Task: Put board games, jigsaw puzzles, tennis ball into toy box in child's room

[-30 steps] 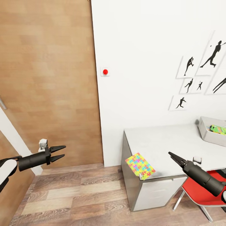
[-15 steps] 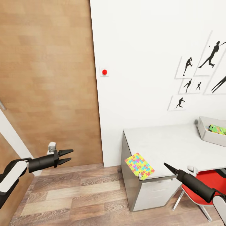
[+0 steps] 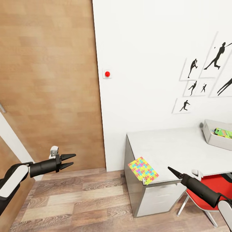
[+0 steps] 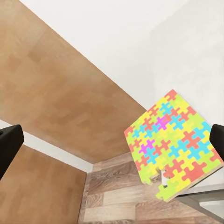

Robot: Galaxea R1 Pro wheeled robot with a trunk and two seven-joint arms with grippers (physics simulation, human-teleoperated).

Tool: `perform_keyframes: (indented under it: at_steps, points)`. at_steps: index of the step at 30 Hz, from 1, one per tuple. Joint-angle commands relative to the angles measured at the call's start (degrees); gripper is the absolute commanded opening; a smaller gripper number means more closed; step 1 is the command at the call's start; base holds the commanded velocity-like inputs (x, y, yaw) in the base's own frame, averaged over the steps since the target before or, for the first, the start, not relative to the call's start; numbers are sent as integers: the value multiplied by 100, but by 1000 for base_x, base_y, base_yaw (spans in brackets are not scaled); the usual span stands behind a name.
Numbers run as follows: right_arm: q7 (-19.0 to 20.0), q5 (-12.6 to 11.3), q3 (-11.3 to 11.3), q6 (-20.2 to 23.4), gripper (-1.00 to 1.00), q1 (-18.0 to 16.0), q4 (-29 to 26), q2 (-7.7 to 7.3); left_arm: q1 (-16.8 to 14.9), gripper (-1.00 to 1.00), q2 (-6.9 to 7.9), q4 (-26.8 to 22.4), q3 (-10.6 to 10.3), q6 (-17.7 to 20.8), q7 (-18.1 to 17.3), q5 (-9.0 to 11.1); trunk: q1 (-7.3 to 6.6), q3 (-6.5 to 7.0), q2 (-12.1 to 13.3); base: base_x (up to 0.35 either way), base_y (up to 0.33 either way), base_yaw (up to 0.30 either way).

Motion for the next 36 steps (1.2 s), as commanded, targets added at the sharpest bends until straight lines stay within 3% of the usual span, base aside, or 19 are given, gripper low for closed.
perform_keyframes:
  at_steps: [1,17,22,26,36]
  points:
    - [4,-38,-6,46,100,-5,-1,0,-7,100,4,2,-10,11,-32,-15,4,-12,-12,0,0,0]
    - [11,-38,-29,41,100,-5,-2,-7,-12,100,4,26,41,-3,-32,-12,4,-12,-12,0,0,0]
    - [-151,-133,-50,205,100,-50,-164,155,88,100,-157,-135,-3,-164,130,83,4,-12,-12,0,0,0]
    - [-213,-32,-30,73,100,-13,-44,153,87,100,-51,-4,24,-107,192,-58,4,-12,-12,0,0,0]
    - [108,-19,-30,-36,100,-5,148,160,87,100,-34,210,8,-76,-129,-108,4,-12,-12,0,-131,0]
